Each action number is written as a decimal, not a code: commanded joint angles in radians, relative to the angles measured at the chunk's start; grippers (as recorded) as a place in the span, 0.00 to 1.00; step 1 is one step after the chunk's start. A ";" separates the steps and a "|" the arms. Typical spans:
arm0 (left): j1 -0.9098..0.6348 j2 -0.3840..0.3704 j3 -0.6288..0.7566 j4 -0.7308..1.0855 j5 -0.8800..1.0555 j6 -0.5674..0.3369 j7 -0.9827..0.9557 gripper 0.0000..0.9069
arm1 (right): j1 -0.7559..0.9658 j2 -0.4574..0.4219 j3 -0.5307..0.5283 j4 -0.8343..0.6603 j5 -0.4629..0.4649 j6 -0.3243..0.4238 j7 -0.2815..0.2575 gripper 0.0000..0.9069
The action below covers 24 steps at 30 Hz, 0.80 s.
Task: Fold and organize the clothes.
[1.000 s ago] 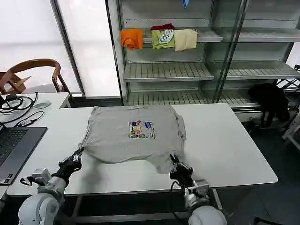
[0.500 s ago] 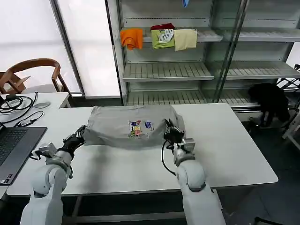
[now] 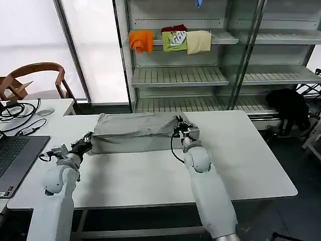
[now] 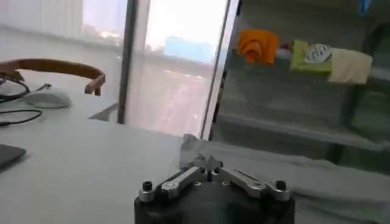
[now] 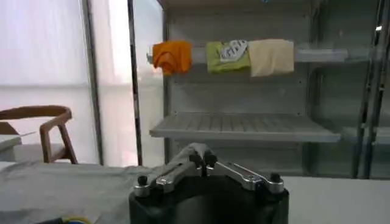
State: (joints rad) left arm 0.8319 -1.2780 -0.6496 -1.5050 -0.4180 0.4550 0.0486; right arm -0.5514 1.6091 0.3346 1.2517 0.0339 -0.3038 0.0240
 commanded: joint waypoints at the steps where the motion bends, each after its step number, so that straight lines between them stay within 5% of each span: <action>1: -0.044 0.001 0.016 0.066 0.066 -0.020 0.010 1.00 | 0.082 0.049 0.009 -0.149 -0.006 0.081 0.021 1.00; 6: -0.025 0.006 0.018 0.038 0.078 -0.006 0.011 1.00 | 0.070 0.049 0.015 -0.114 0.019 0.065 0.024 1.00; 11: 0.018 0.008 0.016 0.018 0.154 0.123 0.022 1.00 | -0.075 0.023 0.011 0.121 0.034 -0.272 0.033 1.00; 21: 0.089 0.033 0.033 0.008 0.183 0.125 0.029 1.00 | -0.246 -0.096 0.006 0.296 0.100 -0.282 0.062 1.00; 22: 0.091 0.032 0.033 0.008 0.183 0.124 0.028 0.94 | -0.255 -0.107 0.007 0.303 0.107 -0.281 0.066 1.00; 24: 0.092 0.030 0.031 0.008 0.186 0.124 0.027 0.56 | -0.263 -0.111 0.011 0.310 0.108 -0.281 0.067 1.00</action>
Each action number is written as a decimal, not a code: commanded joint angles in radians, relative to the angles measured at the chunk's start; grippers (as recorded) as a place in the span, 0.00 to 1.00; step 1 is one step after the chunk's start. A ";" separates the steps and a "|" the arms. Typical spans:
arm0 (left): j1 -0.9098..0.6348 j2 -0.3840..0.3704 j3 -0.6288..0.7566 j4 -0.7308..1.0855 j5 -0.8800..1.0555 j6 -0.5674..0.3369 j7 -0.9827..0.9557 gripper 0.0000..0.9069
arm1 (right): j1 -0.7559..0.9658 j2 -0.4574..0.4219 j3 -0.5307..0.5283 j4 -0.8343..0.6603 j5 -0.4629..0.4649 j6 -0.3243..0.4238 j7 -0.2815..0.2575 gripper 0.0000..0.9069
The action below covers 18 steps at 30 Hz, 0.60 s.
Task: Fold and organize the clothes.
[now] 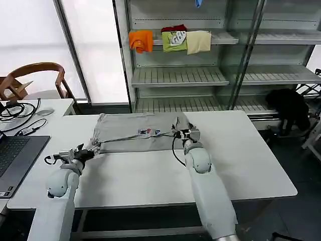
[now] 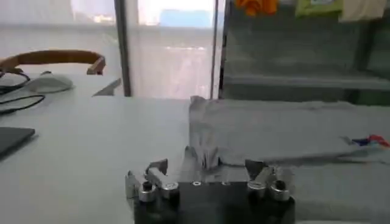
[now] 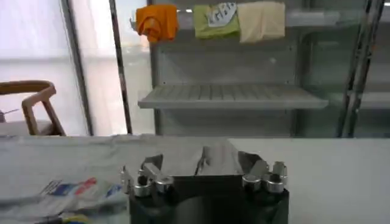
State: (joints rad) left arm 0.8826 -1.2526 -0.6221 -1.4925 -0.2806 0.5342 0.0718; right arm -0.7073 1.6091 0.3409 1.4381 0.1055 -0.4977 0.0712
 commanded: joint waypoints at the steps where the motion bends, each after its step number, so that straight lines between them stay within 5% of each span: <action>1: 0.042 0.003 0.003 -0.006 0.049 0.044 0.003 0.43 | -0.113 -0.112 0.010 0.127 0.036 -0.086 0.023 1.00; 2: 0.043 0.003 0.001 -0.007 0.048 0.044 0.003 0.26 | -0.116 -0.113 0.012 0.128 0.036 -0.086 0.024 1.00; 4: 0.044 0.002 0.000 -0.010 0.048 0.044 0.004 0.06 | -0.123 -0.118 0.018 0.135 0.036 -0.086 0.027 1.00; 9: 0.041 -0.003 -0.001 -0.010 0.048 0.043 0.005 0.02 | -0.132 -0.135 0.023 0.134 0.041 -0.086 0.033 0.93; 10: 0.041 -0.004 -0.001 -0.012 0.048 0.043 0.005 0.01 | -0.134 -0.138 0.027 0.133 0.050 -0.085 0.038 0.29; 11: 0.041 -0.005 -0.001 -0.013 0.048 0.043 0.005 0.01 | -0.136 -0.140 0.030 0.133 0.051 -0.085 0.034 0.02; 18: 0.045 -0.004 0.001 -0.027 0.051 0.044 0.012 0.01 | -0.144 -0.156 0.025 0.126 0.056 -0.084 -0.007 0.00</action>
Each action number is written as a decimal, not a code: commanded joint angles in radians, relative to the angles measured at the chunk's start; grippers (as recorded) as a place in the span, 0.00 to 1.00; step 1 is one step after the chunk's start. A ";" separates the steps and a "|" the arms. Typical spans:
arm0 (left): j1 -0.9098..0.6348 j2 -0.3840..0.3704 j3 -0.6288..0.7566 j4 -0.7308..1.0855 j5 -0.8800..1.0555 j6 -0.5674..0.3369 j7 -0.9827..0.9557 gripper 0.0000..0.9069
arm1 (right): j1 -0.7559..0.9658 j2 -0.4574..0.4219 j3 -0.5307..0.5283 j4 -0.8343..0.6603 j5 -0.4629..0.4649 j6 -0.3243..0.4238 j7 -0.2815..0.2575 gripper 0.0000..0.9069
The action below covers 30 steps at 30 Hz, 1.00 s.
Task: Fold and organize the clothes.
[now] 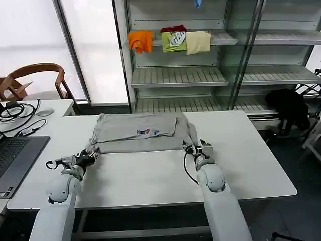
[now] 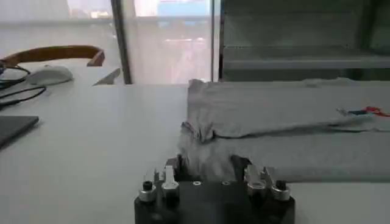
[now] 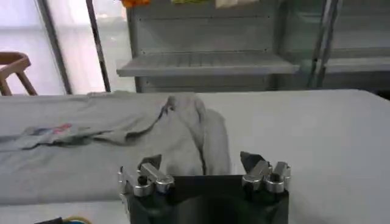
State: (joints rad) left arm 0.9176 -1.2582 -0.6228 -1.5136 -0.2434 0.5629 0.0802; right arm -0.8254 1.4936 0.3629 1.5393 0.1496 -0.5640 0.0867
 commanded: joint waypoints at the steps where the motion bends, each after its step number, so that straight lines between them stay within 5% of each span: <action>1: 0.010 0.002 0.001 -0.007 0.014 0.015 0.004 0.01 | -0.026 -0.036 0.004 0.025 0.015 -0.017 -0.032 0.00; 24: 0.066 0.010 -0.029 -0.067 -0.017 0.012 0.045 0.00 | -0.096 -0.038 -0.004 0.131 0.135 -0.018 -0.023 0.00; 30: 0.156 0.028 -0.056 -0.199 -0.062 0.014 0.062 0.00 | -0.205 -0.082 -0.015 0.291 0.199 -0.021 0.026 0.00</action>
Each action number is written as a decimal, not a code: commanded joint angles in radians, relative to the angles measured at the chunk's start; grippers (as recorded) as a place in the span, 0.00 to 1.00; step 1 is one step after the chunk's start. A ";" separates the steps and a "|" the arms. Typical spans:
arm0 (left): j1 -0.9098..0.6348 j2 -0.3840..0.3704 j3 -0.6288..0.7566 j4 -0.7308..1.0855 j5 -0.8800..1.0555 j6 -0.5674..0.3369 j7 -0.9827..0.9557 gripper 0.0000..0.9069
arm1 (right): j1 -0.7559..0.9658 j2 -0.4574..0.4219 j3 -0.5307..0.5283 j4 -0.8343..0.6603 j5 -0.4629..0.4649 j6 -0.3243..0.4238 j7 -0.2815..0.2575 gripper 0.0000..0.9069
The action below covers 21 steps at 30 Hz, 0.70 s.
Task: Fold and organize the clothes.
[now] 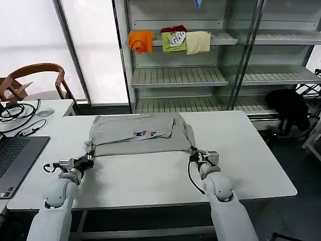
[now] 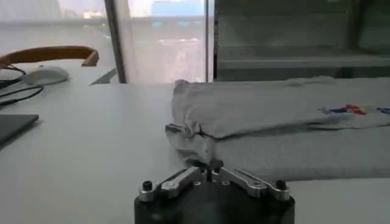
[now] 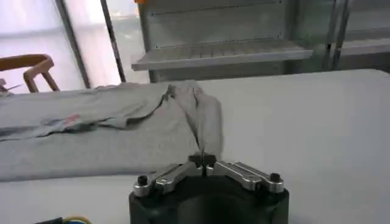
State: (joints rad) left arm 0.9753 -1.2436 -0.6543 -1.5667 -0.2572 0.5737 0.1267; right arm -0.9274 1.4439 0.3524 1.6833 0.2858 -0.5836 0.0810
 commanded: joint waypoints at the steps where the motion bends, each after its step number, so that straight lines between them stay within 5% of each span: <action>1: 0.103 0.014 -0.027 -0.152 -0.048 0.003 0.016 0.00 | -0.122 -0.038 -0.006 0.166 0.058 0.000 0.032 0.00; 2: 0.108 0.016 -0.030 -0.156 -0.047 0.003 0.020 0.00 | -0.126 -0.037 -0.005 0.168 0.031 0.001 0.028 0.67; 3: 0.108 0.018 -0.030 -0.151 -0.045 0.003 0.022 0.00 | -0.122 -0.031 -0.002 0.162 0.004 0.003 0.022 1.00; 6: 0.097 0.012 -0.025 -0.124 -0.031 0.003 0.026 0.00 | -0.083 -0.002 0.010 0.118 -0.046 0.056 -0.042 1.00; 13: 0.082 0.002 -0.022 -0.104 -0.024 0.002 0.025 0.00 | 0.021 0.054 0.004 -0.028 -0.120 0.062 -0.039 1.00; 14: 0.082 0.002 -0.022 -0.104 -0.024 0.002 0.025 0.00 | 0.028 0.059 0.005 -0.040 -0.125 0.057 -0.043 0.66; 15: 0.081 0.001 -0.022 -0.102 -0.024 0.001 0.026 0.00 | 0.039 0.071 0.004 -0.058 -0.142 0.048 -0.045 0.16; 16: 0.081 0.001 -0.021 -0.103 -0.024 0.001 0.027 0.00 | 0.043 0.073 0.003 -0.068 -0.142 0.047 -0.043 0.00; 21: 0.078 0.003 -0.020 -0.096 -0.026 -0.001 0.030 0.00 | 0.062 0.089 -0.007 -0.128 -0.152 0.025 -0.033 0.00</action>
State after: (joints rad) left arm 1.0421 -1.2427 -0.6714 -1.6533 -0.2777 0.5780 0.1518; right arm -0.9091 1.4981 0.3512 1.6523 0.1861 -0.5490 0.0555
